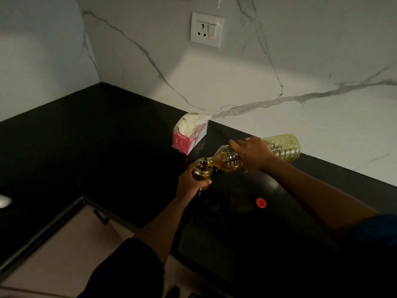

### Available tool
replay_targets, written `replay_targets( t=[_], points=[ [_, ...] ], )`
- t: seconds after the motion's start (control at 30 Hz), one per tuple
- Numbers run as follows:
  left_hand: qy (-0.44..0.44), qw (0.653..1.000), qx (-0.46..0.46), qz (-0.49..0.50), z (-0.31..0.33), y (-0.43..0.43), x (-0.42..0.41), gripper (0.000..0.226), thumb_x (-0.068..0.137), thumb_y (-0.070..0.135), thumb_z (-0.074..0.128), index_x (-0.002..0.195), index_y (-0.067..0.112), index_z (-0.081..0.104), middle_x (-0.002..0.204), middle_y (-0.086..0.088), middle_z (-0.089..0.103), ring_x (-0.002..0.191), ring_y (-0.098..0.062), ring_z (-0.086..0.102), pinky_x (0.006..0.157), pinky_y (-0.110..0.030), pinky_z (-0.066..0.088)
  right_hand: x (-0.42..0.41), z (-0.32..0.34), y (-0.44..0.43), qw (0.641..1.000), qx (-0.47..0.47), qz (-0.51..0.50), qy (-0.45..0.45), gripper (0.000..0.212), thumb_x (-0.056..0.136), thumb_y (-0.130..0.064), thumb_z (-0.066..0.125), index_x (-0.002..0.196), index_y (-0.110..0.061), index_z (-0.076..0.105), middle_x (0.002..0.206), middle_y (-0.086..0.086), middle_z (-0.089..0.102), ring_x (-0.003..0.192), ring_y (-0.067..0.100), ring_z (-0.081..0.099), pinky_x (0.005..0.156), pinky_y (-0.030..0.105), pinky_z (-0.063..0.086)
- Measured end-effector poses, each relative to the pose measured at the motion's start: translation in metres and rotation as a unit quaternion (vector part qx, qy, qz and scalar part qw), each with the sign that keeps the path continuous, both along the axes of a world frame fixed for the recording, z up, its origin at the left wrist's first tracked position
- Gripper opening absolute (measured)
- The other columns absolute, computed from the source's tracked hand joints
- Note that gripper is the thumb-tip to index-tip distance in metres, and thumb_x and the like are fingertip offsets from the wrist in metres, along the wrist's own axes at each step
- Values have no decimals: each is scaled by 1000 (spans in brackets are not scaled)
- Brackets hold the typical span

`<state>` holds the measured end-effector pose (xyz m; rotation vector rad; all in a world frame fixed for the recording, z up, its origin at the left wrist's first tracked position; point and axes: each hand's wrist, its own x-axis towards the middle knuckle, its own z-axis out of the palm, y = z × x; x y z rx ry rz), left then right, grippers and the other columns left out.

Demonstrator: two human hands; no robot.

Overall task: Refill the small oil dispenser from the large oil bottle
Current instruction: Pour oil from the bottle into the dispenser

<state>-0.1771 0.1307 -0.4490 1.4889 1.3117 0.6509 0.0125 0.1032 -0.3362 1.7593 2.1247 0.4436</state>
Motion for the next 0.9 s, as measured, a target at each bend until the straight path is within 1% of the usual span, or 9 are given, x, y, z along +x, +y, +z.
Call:
replay_targets(
  t=[0.2, 0.6, 0.73, 0.9],
  points=[
    [-5, 1000, 0, -1, -2, 0, 0, 73, 68, 16, 79, 132, 20, 45, 129, -2, 54, 123, -19, 48, 92, -23, 36, 0, -1, 0, 1000, 0, 3, -1, 93, 70, -44, 75, 141, -15, 22, 129, 7, 52, 115, 25, 52, 95, 37, 41],
    [-4, 1000, 2, 4, -3, 1, 0, 72, 68, 16, 80, 131, 21, 47, 128, -1, 56, 122, -18, 49, 90, -22, 36, 0, 0, 0, 1000, -4, 1, -4, 94, 69, -43, 76, 141, -15, 22, 130, 8, 51, 118, 26, 51, 98, 38, 40],
    [0, 1000, 4, -1, -3, 1, 0, 72, 68, 16, 79, 132, 20, 46, 129, -1, 55, 123, -18, 48, 94, -25, 37, 1, -1, 1, 1000, -5, 4, -4, 94, 68, -43, 76, 140, -15, 22, 129, 8, 52, 117, 26, 51, 98, 38, 40],
    [-5, 1000, 7, -5, -4, 1, -1, 71, 68, 18, 80, 131, 21, 46, 127, -1, 56, 121, -18, 49, 91, -23, 36, 1, -1, 1, 1000, -5, 4, 2, 94, 68, -43, 76, 140, -16, 23, 129, 8, 52, 117, 26, 51, 98, 39, 40]
  ],
)
